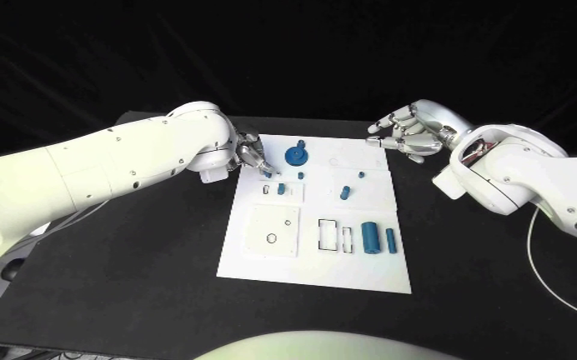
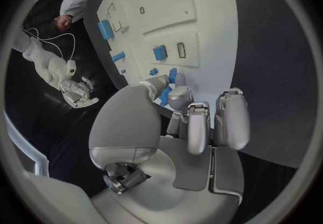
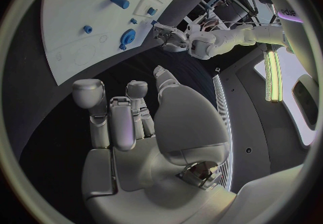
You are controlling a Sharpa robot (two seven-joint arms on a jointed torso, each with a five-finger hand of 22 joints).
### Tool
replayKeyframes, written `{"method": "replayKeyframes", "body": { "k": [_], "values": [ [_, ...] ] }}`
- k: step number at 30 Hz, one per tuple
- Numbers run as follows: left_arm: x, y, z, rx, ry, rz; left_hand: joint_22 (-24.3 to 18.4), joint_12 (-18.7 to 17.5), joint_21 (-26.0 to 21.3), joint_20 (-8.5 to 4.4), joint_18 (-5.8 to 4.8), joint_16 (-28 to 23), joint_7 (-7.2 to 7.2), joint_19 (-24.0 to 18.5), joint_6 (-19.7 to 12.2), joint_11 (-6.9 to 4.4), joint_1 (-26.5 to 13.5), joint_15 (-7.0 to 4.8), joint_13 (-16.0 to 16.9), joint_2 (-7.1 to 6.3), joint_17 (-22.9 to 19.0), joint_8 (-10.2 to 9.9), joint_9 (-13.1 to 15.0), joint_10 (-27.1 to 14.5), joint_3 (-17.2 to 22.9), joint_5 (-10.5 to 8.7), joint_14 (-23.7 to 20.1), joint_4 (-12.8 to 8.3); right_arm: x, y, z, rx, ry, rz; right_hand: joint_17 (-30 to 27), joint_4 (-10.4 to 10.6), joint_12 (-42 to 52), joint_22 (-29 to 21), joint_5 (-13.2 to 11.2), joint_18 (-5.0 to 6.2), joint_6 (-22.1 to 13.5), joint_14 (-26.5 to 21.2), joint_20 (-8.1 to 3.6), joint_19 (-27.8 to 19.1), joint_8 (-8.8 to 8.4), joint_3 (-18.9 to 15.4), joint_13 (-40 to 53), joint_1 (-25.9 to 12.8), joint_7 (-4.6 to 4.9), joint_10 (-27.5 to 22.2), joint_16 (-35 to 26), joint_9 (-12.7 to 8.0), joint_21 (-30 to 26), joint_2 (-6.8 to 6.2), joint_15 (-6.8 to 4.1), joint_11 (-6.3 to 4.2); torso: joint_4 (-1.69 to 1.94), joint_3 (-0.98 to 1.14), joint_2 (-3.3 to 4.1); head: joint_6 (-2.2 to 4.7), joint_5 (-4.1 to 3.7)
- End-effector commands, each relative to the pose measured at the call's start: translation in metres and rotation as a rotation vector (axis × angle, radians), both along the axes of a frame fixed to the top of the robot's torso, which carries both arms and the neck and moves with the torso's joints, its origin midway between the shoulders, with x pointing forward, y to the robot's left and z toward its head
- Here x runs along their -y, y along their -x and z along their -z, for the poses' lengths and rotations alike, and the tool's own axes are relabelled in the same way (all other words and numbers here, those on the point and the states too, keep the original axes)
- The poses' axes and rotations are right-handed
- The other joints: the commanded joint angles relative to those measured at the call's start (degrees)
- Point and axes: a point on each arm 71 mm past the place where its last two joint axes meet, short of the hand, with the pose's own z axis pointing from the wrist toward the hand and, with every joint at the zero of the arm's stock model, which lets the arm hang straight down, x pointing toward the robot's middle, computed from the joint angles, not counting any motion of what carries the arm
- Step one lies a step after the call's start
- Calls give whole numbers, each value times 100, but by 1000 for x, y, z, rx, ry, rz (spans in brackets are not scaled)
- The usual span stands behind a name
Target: Assemble the parts on the task board
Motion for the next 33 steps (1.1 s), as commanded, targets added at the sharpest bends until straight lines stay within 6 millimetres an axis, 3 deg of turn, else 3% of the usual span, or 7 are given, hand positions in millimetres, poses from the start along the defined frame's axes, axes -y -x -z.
{"method": "replayKeyframes", "body": {
  "k": [1, 9, 13, 33],
  "values": [
    [1, 2, 0, 45, 22, 2, 415, 39, 42, -7, -66, 14, -18, 65, 9, -3, -27, -41, 8, 12, 1509, 27, 8, 31, 843, 22, 614, -814, -1, 1, 1, -6, 9, -8, 9, 12, 26, -7, 30, 42, -17, 280, 5, -18, 25, -32, 8, 40, 3, -44, -21, -7, -34, 32, -2, -8, 2, -1, 1, -11, 3],
    [1, 9, 9, 12, -5, 29, 407, 37, 34, -8, -64, 14, -21, 61, 15, -5, -34, -42, 4, -1, 1509, 31, 8, 35, 855, 25, 614, -825, -1, 1, 1, -6, 10, -9, 9, 12, 26, -7, 30, 42, -17, 280, 5, -18, 25, -32, 8, 40, 3, -44, -21, -7, -34, 32, -2, -8, 3, 0, 5, -21, 21],
    [1, 12, 13, -26, -31, 58, 400, 24, 28, -8, -62, 14, -21, 57, 16, -5, -36, -42, -11, -4, 1509, 32, 8, 29, 858, 25, 614, -828, -1, 1, 1, -8, 10, -10, 9, 12, 26, -7, 30, 42, -17, 280, 5, -18, 25, -32, 8, 40, 3, -44, -21, -7, -34, 32, -2, -8, -13, 5, 7, -29, 45],
    [-1, 19, 17, -82, -70, 98, 391, 20, 19, -8, -60, 14, -24, 51, 29, -7, -47, -41, -14, -32, 1509, 37, 5, 35, 880, 26, 614, -850, 0, 0, 1, -8, 11, -8, 9, 12, 26, -7, 30, 42, -17, 280, 5, -18, 25, -32, 8, 40, 3, -44, -21, -7, -34, 32, -2, -8, -3, 2, 4, -78, 56]
  ]
}}
